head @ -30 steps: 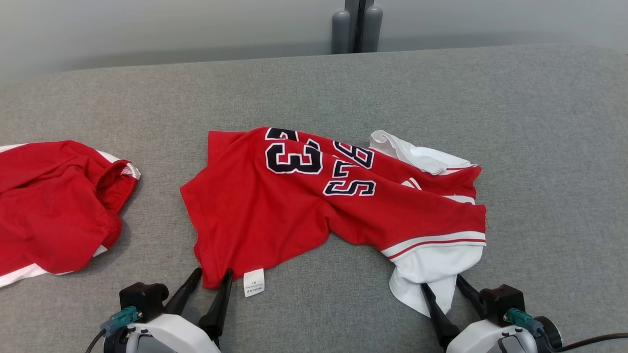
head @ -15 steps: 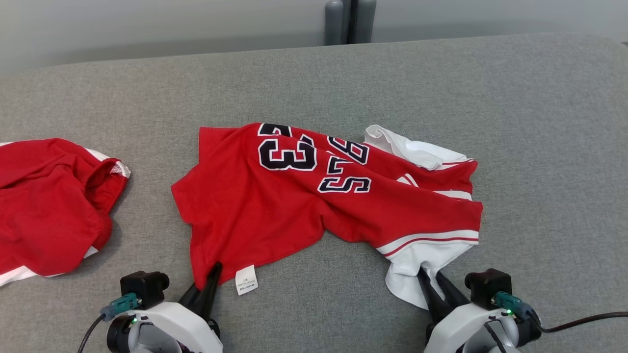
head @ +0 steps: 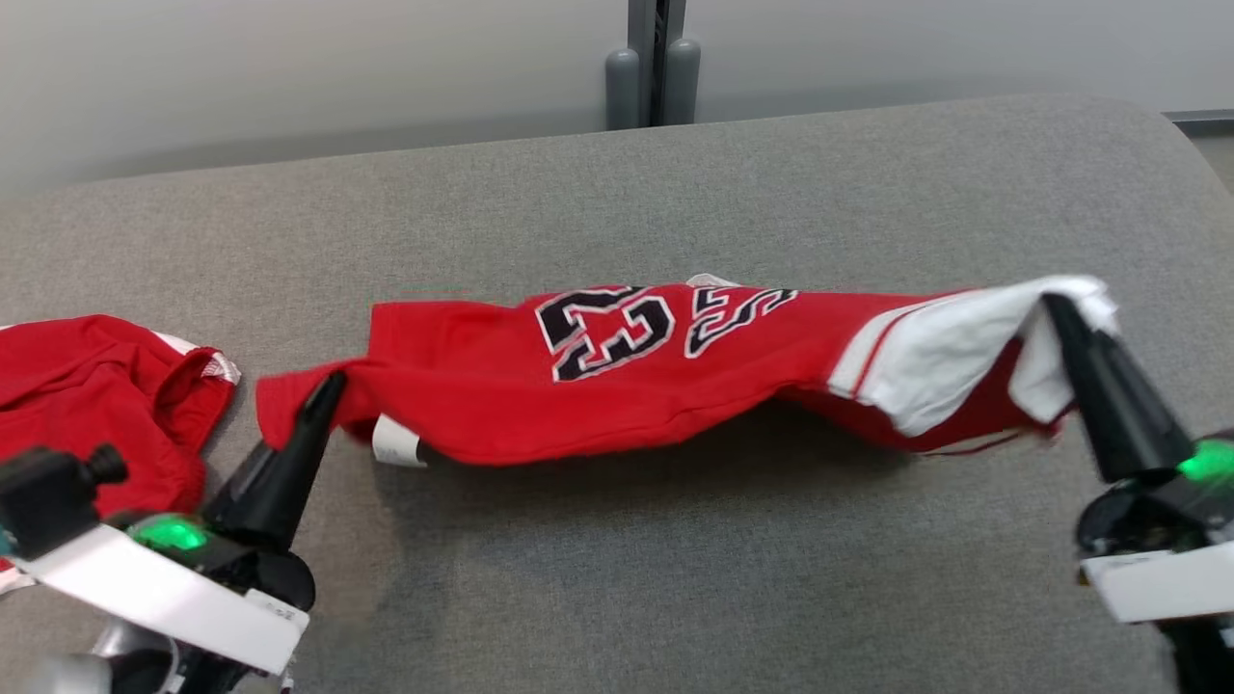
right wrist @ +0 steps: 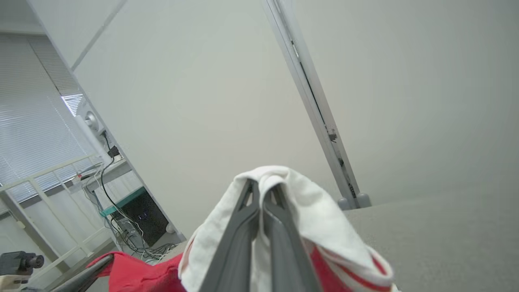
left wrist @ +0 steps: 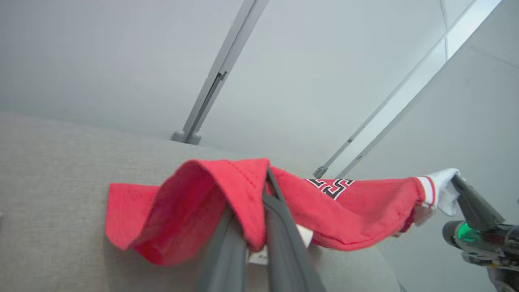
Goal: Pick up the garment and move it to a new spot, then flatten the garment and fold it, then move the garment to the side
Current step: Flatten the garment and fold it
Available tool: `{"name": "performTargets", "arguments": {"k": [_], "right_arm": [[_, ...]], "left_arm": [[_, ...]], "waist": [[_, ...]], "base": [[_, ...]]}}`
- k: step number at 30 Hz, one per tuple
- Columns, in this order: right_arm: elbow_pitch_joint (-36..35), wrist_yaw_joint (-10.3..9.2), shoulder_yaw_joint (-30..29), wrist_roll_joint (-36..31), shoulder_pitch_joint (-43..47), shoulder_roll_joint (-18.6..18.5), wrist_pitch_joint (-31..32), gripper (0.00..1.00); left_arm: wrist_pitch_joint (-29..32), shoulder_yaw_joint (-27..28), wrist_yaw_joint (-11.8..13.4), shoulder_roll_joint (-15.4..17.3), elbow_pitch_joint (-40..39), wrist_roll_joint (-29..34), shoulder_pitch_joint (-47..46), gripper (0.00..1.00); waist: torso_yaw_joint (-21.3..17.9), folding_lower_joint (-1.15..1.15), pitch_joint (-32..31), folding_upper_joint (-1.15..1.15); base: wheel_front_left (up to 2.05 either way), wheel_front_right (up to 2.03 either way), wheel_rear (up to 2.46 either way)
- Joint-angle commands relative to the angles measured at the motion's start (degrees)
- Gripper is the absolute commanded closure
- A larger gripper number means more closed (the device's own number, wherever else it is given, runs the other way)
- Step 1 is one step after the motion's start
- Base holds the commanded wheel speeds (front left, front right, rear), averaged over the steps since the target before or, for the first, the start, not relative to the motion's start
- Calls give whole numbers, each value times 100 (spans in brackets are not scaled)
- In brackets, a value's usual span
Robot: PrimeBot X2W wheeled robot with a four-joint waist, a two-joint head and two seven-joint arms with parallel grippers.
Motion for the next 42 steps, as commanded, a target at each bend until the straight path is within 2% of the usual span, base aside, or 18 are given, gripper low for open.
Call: {"name": "performTargets", "arguments": {"k": [1,5,9,14,15,16,18,19,22,25,31,33,36,39,42], "right_arm": [[-260,13,-166,189,-58,-68,129,100],[-956,13,-976,630,-626,-329,832,100],[-942,13,-1479,760,-1738,-447,1636,100],[-235,13,-1691,593,-3532,-137,2583,100],[-235,13,-1691,593,-3532,-137,2583,100],[183,12,-1639,379,-4297,98,2916,100],[661,13,-1577,-1,-5077,356,3180,100],[661,13,-1577,-1,-5077,356,3180,100],[1499,12,-1511,-823,-6230,796,3337,100],[2348,11,-1519,-1653,-7333,1185,3133,100],[4003,6,-1580,-2787,-9117,1518,1790,100],[4439,6,-1608,-2922,-9643,1515,1322,100],[5189,6,-1410,-2614,-9935,1535,801,100],[5743,7,-1041,-2216,-9722,1537,298,100],[5993,7,-636,-1968,-9158,1521,-71,100]], "left_arm": [[137,82,79,81,-337,-144,-18,100],[788,436,482,391,-1607,-699,-548,100],[1424,714,940,643,-2046,-1257,-1566,100],[2143,725,1433,940,-1620,-1603,-3222,100],[2143,725,1433,940,-1620,-1603,-3222,100],[2359,614,1512,1062,-1175,-1537,-3930,100],[2494,463,1537,1126,-608,-1383,-4643,100],[2494,463,1537,1126,-608,-1383,-4643,100],[2480,179,1409,1155,448,-935,-5720,100],[2225,-148,1161,1107,1555,-315,-6777,100],[979,-513,572,591,3592,613,-8464,100],[430,-518,451,446,4120,852,-8991,100],[-190,-675,190,299,4843,1166,-9347,100],[-649,-827,-35,176,5442,1284,-9329,100],[-894,-995,-200,150,5871,1204,-8996,100]], "waist": [[-4,0,3,0],[-18,0,55,0],[-51,0,253,0],[-31,0,826,0],[-31,0,826,0],[-5,0,1125,0],[32,0,1460,0],[32,0,1460,0],[104,0,2003,0],[172,0,2522,0],[296,0,3230,0],[296,0,3473,0],[262,0,3757,0],[213,0,3841,0],[163,0,3795,0]], "base": [[0,0,0],[0,0,0],[0,0,0],[0,0,0],[0,0,0],[0,0,0],[0,0,0],[0,0,0],[0,0,0],[0,0,0],[0,0,0],[0,0,0],[0,0,0],[0,0,0],[0,0,0]]}}
